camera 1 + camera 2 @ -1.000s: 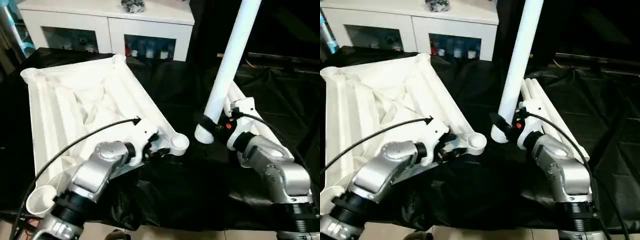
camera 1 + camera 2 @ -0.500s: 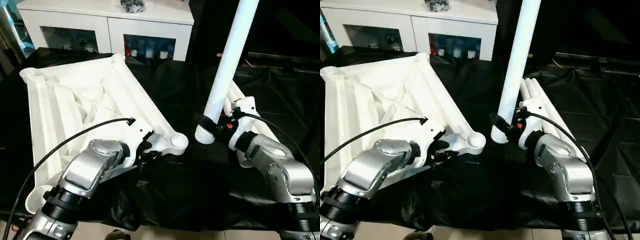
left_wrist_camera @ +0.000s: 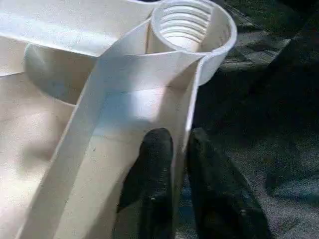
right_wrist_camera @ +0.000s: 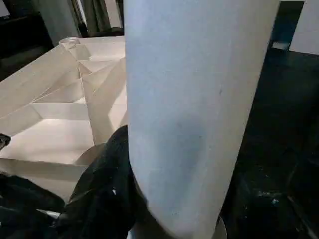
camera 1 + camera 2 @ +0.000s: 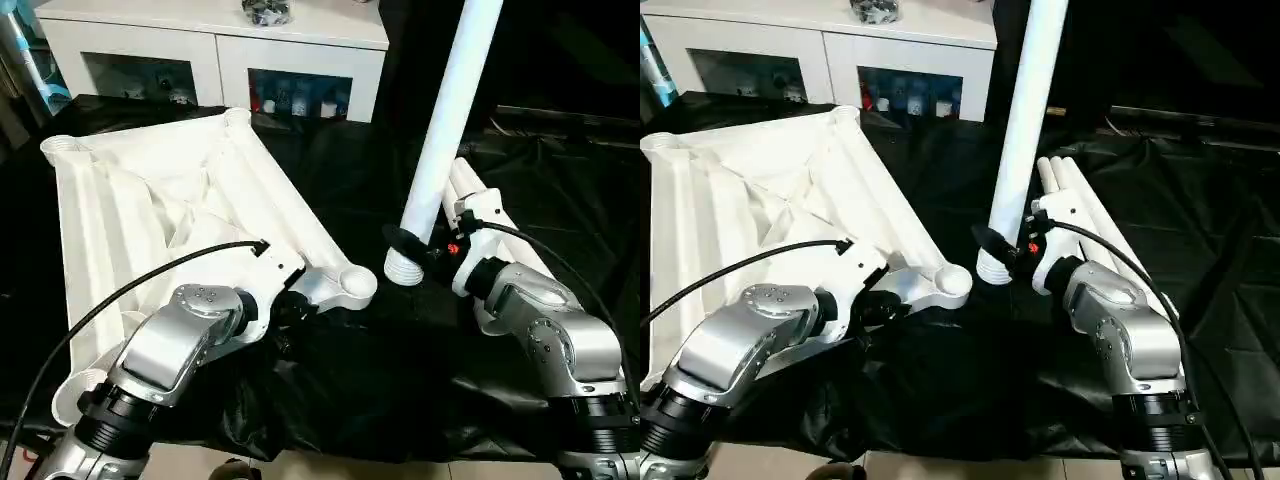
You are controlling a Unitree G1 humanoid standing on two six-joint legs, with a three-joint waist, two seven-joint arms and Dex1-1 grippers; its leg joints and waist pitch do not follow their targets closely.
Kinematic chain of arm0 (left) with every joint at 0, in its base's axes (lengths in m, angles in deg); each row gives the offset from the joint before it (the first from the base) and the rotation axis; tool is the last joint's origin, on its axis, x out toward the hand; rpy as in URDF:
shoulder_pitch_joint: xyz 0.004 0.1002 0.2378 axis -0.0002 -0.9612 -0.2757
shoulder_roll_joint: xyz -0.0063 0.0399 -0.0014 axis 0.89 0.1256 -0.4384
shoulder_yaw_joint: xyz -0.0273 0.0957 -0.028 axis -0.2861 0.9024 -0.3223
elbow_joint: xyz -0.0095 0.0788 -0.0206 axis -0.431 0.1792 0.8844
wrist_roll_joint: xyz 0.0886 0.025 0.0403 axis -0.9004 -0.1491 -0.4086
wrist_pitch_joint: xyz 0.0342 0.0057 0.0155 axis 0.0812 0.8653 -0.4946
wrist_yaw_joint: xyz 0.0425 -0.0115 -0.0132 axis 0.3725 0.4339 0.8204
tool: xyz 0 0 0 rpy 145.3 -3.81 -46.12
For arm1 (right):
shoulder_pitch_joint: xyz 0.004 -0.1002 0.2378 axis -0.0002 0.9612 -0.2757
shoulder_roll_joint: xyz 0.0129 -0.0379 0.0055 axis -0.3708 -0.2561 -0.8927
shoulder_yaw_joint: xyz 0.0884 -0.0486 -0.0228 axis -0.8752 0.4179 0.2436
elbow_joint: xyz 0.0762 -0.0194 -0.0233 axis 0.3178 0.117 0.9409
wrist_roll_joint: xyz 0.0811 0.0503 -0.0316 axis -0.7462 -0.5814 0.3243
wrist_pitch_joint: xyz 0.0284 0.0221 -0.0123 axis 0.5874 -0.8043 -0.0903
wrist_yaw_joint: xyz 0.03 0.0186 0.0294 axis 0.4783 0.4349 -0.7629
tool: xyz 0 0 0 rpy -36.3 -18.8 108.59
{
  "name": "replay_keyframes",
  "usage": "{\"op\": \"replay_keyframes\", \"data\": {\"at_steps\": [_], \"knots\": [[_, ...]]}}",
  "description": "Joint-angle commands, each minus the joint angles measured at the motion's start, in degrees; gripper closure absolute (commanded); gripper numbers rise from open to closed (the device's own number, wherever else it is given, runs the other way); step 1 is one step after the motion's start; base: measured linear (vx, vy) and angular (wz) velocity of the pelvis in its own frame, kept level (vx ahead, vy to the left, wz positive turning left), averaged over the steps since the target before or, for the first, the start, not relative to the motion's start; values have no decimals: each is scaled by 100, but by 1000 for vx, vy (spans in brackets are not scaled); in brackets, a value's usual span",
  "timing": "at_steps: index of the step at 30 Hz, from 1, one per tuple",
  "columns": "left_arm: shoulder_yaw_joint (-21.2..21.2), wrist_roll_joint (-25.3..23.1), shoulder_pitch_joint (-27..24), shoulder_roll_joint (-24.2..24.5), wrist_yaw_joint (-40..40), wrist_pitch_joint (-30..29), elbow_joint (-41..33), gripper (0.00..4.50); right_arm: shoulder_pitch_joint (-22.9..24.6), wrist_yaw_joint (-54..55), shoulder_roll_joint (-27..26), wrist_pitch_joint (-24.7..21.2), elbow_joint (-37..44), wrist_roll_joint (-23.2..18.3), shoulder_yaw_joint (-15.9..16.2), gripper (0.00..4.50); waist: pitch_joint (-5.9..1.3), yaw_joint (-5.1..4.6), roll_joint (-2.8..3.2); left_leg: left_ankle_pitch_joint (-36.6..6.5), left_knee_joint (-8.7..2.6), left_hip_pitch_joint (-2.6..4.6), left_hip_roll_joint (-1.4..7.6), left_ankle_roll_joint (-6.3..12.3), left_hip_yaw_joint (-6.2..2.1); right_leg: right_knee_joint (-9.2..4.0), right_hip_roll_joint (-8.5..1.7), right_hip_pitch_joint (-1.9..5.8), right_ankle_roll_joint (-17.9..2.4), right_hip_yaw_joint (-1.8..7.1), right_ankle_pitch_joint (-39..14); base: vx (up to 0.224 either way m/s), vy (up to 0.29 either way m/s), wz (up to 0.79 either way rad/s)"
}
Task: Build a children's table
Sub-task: Insert table leg to table base
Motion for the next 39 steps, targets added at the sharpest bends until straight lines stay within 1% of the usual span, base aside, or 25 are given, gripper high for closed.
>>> {"op": "replay_keyframes", "data": {"at_steps": [1, 5, 6, 7, 8, 10, 11, 13, 14, 16, 17, 18, 19, 20, 21, 22, 23, 26, 28, 29, 32, 33, 35, 36, 39], "knots": [[75, -64, -40, 84, 38, 107, 75, 416, -110, -60, 36, 16, -44, -41, 19, 262, -366, 11, 20, -1067, -391, 205, 202, -76, -123, -503, -403, 109, -953, 230, -461, 0, 0, 0], [209, -82, -33, 154, 162, 243, 163, 440, -149, -172, 23, 3, -107, -87, 27, 262, -381, 5, 30, -994, -389, 199, 206, -75, -128, -477, -400, 120, -970, 226, -285, 0, 0, 0], [292, -111, -31, 206, 239, 373, 216, 446, -161, -226, 25, 7, -153, -86, 37, 262, -390, 1, 37, -904, -385, 197, 208, -60, -129, -456, -394, 125, -995, 224, -111, 0, 0, 0], [305, -115, -29, 214, 255, 397, 227, 446, -165, -243, 28, 10, -165, -85, 42, 262, -392, -3, 31, -866, -378, 192, 199, -29, -125, -449, -387, 129, -1019, 222, -3, 0, 0, 0], [372, -117, -21, 259, 411, 641, 294, 449, -189, -334, 46, 5, -227, -95, 74, 262, -394, 7, 27, -844, -370, 191, 195, 5, -123, -456, -399, 134, -1041, 226, 30, 0, 0, 0], [393, -90, -19, 281, 509, 720, 325, 450, -203, -396, 58, -17, -254, -118, 92, 262, -391, 4, 32, -860, -373, 199, 204, -3, -117, -447, -396, 130, -1063, 227, 43, 0, 0, 0], [407, -78, -13, 299, 551, 724, 341, 450, -211, -441, 68, -32, -268, -136, 105, 262, -390, 7, 37, -876, -375, 198, 201, -4, -118, -449, -396, 132, -1068, 223, 22, 0, 0, 0], [483, -88, 68, 407, 821, 1061, 527, 450, -278, -732, 157, -10, -382, -147, 209, 262, -382, 4, 10, -950, -380, 201, 204, -9, -116, -466, -404, 134, -1059, 224, -135, 0, 0, 0], [492, -95, 95, 426, 876, 1155, 583, 450, -297, -796, 169, -9, -407, -160, 223, 262, -376, 3, 23, -1025, -382, 208, 202, -18, -116, -481, -405, 120, -1050, 227, -276, 0, 0, 0], [467, -54, 150, 444, 1038, 1362, 728, 450, -344, -996, 173, -43, -473, -259, 233, 262, -371, 8, 26, -1080, -390, 214, 215, -63, -116, -482, -415, 119, -1037, 232, -365, 0, 0, 0], [486, -39, 183, 472, 1220, 1643, 834, 450, -367, -1155, 206, -9, -542, -257, 281, 262, -369, 12, -2, -1102, -389, 216, 215, -46, -114, -499, -419, 115, -1027, 232, -414, 0, 0, 0], [502, -32, 206, 493, 1349, 1848, 908, 450, -383, -1263, 231, 20, -591, -250, 316, 262, -376, 25, 14, -1086, -387, 220, 219, -43, -118, -487, -425, 113, -1025, 233, -409, 0, 0, 0], [556, -80, 252, 546, 1452, 1993, 986, 450, -408, -1360, 247, 65, -676, -227, 354, 262, -376, 22, -3, -1071, -385, 214, 218, -38, -113, -488, -421, 113, -1025, 232, -398, 0, 0, 0], [592, -117, 284, 582, 1512, 2073, 1037, 450, -426, -1420, 255, 94, -735, -213, 376, 262, -380, 40, 19, -1079, -388, 224, 221, -48, -116, -486, -428, 103, -1026, 230, -403, 0, 0, 0], [597, -119, 313, 600, 1580, 2147, 1085, 450, -471, -1426, 234, 155, -845, -185, 375, 262, -377, 36, 21, -1094, -394, 229, 223, -66, -113, -478, -421, 95, -1035, 227, -399, 0, 0, 0], [599, -120, 318, 602, 1590, 2158, 1092, 450, -476, -1429, 231, 160, -858, -186, 373, 262, -379, 42, 13, -1113, -393, 238, 226, -75, -111, -478, -422, 89, -1049, 224, -406, 0, 0, 0], [625, -119, 386, 618, 1753, 2364, 1198, 450, -546, -1484, 186, 220, -1027, -195, 338, 262, -376, 53, -2, -1159, -395, 242, 227, -103, -104, -484, -439, 84, -1071, 226, -505, 0, 0, 0], [637, -161, 465, 591, 1793, 2503, 1322, 450, -571, -1568, 152, 223, -1113, -229, 326, 262, -388, 91, -11, -1036, -392, 226, 232, -89, -104, -455, -440, 102, -1065, 225, -348, 0, 0, 0], [633, -199, 523, 553, 1815, 2615, 1430, 450, -567, -1577, 126, 321, -1220, -165, 360, 262, -397, 117, -28, -962, -383, 231, 236, -53, -98, -438, -448, 99, -1078, 223, -232, 0, 0, 0], [631, -211, 546, 539, 1841, 2679, 1480, 450, -567, -1576, 113, 379, -1280, -130, 373, 262, -397, 125, -25, -935, -380, 222, 229, -33, -95, -443, -455, 100, -1084, 223, -219, 0, 0, 0], [609, -166, 598, 503, 1967, 2813, 1566, 450, -619, -1594, 14, 499, -1542, -134, 351, 262, -393, 126, -32, -989, -381, 220, 226, -42, -94, -449, -459, 99, -1110, 221, -293, 0, 0, 0], [608, -175, 609, 495, 1973, 2837, 1592, 450, -627, -1608, -1, 514, -1580, -135, 358, 262, -394, 130, -12, -1012, -384, 220, 230, -55, -99, -448, -464, 102, -1113, 221, -317, 0, 0, 0], [604, -229, 642, 467, 1973, 2930, 1691, 450, -635, -1647, -42, 574, -1701, -98, 399, 262, -393, 127, -17, -1047, -389, 223, 233, -67, -99, -455, -458, 100, -1106, 220, -342, 0, 0, 0], [598, -234, 648, 457, 1981, 2950, 1713, 450, -634, -1655, -54, 605, -1748, -73, 408, 262, -398, 130, -6, -1041, -390, 227, 238, -73, -103, -448, -460, 101, -1106, 218, -323, 0, 0, 0], [589, -210, 646, 436, 2028, 2958, 1707, 450, -671, -1596, -133, 731, -1972, -39, 364, 262, -400, 127, -14, -1050, -391, 218, 236, -85, -102, -442, -467, 106, -1126, 217, -297, 0, 0, 0]]}}
